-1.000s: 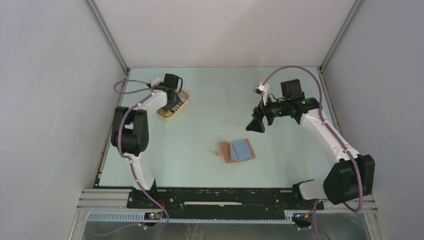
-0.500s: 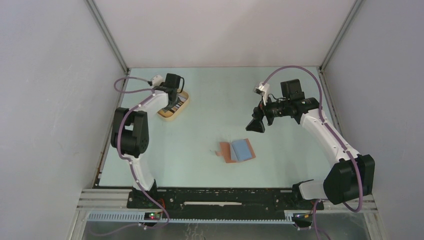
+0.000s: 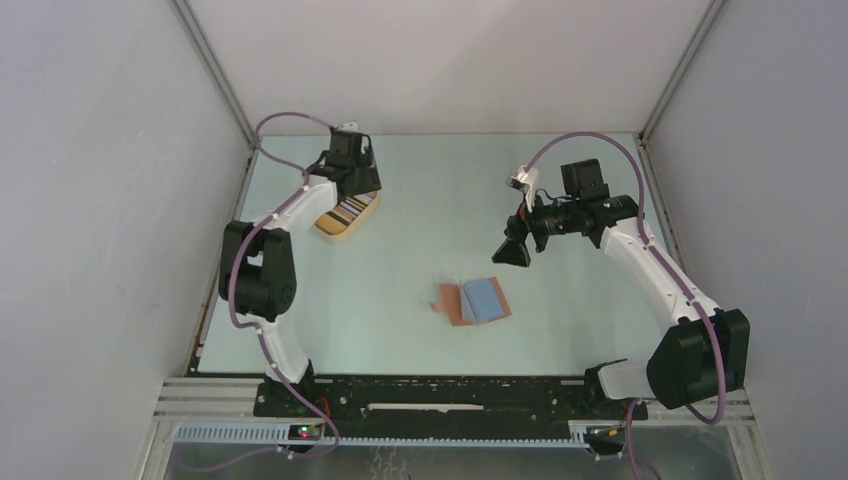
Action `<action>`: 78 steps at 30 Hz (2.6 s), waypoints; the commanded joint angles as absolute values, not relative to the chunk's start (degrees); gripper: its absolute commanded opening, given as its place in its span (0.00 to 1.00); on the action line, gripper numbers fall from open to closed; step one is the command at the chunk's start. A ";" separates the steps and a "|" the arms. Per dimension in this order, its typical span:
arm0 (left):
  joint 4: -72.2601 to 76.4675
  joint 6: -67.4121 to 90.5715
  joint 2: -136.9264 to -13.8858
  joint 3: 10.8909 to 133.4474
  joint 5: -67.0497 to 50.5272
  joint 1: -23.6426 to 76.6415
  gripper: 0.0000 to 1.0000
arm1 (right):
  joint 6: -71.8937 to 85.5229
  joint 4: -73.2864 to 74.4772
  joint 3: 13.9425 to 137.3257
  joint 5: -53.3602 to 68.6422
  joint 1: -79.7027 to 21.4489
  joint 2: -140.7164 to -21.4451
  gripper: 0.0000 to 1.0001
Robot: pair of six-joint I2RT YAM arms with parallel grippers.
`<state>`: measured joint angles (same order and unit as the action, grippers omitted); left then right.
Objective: Put the credit cards into the card holder
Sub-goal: Move the storage box to the center of the board.
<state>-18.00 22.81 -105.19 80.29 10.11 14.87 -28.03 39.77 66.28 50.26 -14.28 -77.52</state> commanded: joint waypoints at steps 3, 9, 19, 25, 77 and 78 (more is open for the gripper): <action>-24.14 10.37 -109.52 90.89 3.68 13.37 0.59 | -29.27 40.65 66.67 51.59 -14.41 -76.53 0.97; -29.59 6.64 -114.15 95.83 -0.31 13.39 0.57 | -29.49 40.82 66.71 51.58 -14.41 -76.86 0.97; -36.57 4.33 -120.28 102.32 -2.88 13.40 0.52 | -29.58 40.91 66.71 51.85 -14.62 -76.99 0.97; -38.35 3.49 -121.70 103.58 -2.99 13.36 0.44 | -29.70 41.03 66.72 51.86 -14.68 -77.17 0.97; -42.31 -34.40 -112.51 88.24 -16.48 30.53 0.10 | -30.01 41.51 66.71 53.16 -14.33 -75.17 0.97; -41.83 -34.00 -112.09 87.92 -16.33 30.58 0.11 | -30.02 41.56 66.72 53.17 -14.34 -75.15 0.97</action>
<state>-41.25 -32.56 -116.14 89.54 -13.17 30.28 -29.28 41.36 66.28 51.66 -14.33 -77.30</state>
